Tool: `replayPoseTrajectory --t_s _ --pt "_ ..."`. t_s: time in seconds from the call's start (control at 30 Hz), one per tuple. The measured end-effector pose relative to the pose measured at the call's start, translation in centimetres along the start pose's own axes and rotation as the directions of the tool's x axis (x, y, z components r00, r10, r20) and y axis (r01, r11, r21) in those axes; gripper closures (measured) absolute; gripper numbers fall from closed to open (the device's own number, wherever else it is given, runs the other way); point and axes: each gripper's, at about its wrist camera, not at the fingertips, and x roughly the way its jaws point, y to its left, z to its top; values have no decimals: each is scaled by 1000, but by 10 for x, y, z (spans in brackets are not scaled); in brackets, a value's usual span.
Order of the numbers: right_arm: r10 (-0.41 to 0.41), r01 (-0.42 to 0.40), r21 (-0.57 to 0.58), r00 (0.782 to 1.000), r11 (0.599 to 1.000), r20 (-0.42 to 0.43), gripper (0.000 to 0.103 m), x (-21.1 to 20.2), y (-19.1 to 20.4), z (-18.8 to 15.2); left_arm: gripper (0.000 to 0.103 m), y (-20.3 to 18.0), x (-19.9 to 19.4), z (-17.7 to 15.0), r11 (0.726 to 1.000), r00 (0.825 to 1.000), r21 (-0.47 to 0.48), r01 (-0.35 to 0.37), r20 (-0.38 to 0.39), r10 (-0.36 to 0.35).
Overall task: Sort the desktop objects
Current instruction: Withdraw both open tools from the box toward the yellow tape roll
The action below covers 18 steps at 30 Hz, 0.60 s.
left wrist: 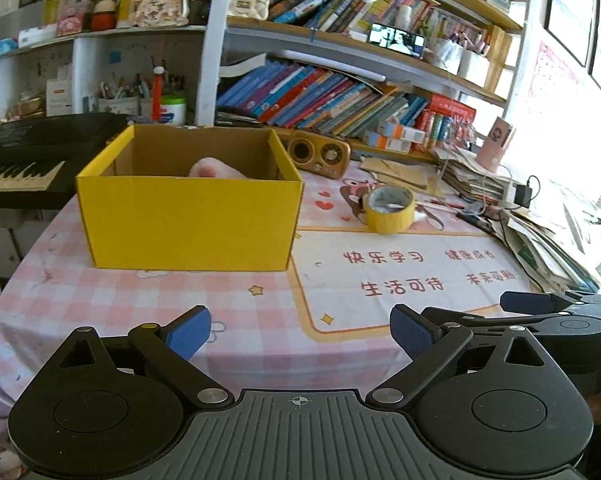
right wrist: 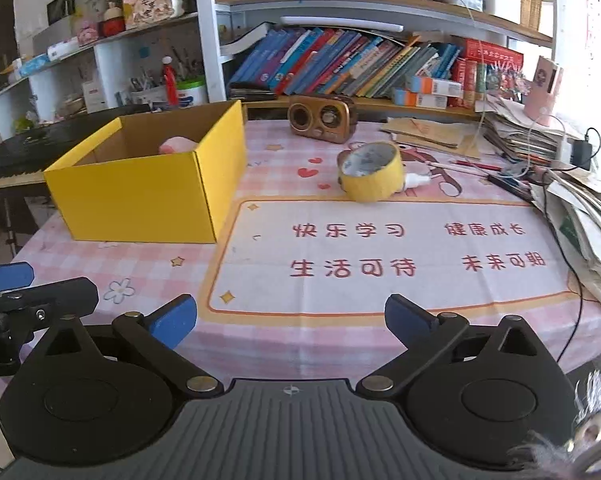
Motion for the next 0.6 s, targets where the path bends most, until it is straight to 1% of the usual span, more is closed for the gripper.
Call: replayPoseTrajectory --t_s 0.33,0.6 --pt "-42 42 -9 999 999 -16 0 1 -14 -1 4 -18 17 5 999 999 17 44 -19 -43" --pt "-72 73 35 997 997 -23 0 8 -38 4 4 -35 33 12 997 997 43 68 -31 -66"
